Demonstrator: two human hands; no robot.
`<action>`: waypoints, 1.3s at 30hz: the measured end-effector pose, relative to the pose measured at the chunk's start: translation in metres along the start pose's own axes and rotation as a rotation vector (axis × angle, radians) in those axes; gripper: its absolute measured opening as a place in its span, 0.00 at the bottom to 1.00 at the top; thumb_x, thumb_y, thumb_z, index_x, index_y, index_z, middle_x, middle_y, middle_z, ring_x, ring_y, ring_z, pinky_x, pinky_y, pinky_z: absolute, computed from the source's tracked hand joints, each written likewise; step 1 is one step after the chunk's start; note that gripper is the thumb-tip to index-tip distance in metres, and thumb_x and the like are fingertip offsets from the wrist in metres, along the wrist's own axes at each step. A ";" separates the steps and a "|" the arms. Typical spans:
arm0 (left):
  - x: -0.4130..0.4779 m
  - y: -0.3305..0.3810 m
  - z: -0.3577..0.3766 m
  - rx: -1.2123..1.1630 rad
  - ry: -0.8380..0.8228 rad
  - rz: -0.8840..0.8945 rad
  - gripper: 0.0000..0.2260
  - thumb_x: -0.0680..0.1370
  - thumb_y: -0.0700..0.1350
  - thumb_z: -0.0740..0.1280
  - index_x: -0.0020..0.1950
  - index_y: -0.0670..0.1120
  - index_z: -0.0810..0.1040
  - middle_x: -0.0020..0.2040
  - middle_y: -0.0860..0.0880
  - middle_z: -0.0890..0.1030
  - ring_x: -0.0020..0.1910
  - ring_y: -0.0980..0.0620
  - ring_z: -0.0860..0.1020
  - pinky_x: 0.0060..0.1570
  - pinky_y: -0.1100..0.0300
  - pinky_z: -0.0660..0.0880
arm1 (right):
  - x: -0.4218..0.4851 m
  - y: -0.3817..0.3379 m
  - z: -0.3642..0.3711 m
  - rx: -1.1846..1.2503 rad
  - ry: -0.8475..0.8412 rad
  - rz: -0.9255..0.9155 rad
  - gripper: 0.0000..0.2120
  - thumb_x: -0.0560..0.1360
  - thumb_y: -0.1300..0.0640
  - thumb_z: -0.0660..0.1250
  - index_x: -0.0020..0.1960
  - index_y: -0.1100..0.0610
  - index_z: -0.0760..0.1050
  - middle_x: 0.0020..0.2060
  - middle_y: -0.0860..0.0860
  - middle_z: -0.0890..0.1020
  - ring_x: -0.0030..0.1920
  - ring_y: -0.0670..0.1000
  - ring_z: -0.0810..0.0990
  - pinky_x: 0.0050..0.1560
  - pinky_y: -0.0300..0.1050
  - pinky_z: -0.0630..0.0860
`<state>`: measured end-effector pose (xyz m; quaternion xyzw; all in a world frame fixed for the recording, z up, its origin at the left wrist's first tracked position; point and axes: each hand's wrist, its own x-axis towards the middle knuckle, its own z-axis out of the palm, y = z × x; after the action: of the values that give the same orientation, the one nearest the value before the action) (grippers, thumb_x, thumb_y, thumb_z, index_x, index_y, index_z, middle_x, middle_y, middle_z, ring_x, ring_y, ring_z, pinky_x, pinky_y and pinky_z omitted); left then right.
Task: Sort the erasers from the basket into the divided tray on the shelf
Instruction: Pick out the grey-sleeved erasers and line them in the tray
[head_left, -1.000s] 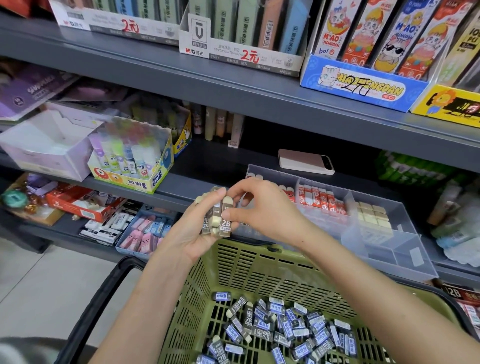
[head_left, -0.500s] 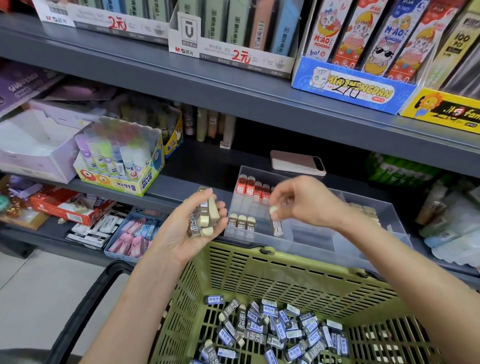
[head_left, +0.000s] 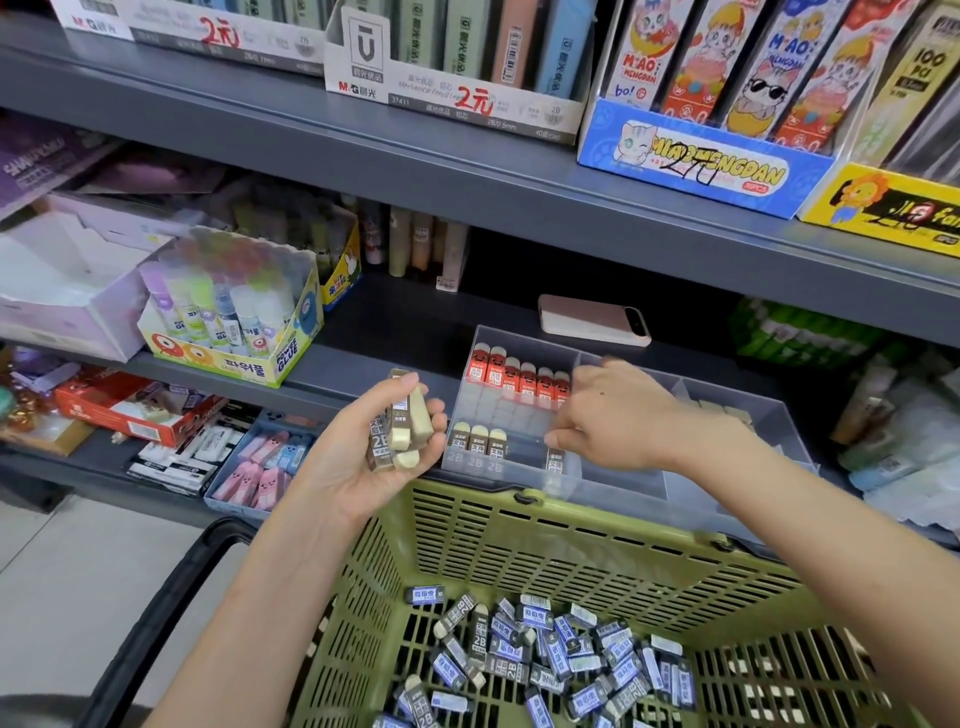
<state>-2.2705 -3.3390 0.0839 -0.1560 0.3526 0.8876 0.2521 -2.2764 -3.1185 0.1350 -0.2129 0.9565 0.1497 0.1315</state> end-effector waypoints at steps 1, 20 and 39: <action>0.000 0.000 0.000 0.001 -0.002 -0.002 0.11 0.64 0.44 0.72 0.43 0.41 0.79 0.36 0.44 0.82 0.32 0.50 0.81 0.26 0.61 0.78 | 0.000 0.000 0.000 -0.006 0.024 -0.006 0.18 0.79 0.42 0.54 0.54 0.47 0.80 0.46 0.49 0.79 0.54 0.50 0.69 0.53 0.45 0.59; 0.007 -0.002 -0.009 -0.015 -0.260 -0.017 0.28 0.51 0.46 0.85 0.45 0.40 0.81 0.38 0.45 0.77 0.29 0.57 0.75 0.17 0.69 0.66 | 0.019 -0.067 -0.027 0.921 0.232 -0.147 0.18 0.78 0.53 0.62 0.67 0.50 0.71 0.50 0.53 0.78 0.52 0.50 0.74 0.57 0.46 0.70; 0.008 -0.010 0.000 0.185 -0.060 0.220 0.21 0.66 0.55 0.66 0.49 0.41 0.73 0.34 0.46 0.77 0.30 0.55 0.73 0.19 0.68 0.66 | 0.022 -0.065 -0.019 1.414 0.211 0.028 0.05 0.75 0.56 0.68 0.46 0.58 0.78 0.31 0.47 0.81 0.28 0.38 0.74 0.31 0.31 0.71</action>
<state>-2.2721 -3.3299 0.0751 -0.0658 0.4403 0.8777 0.1773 -2.2701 -3.1895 0.1303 -0.0779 0.8348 -0.5259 0.1431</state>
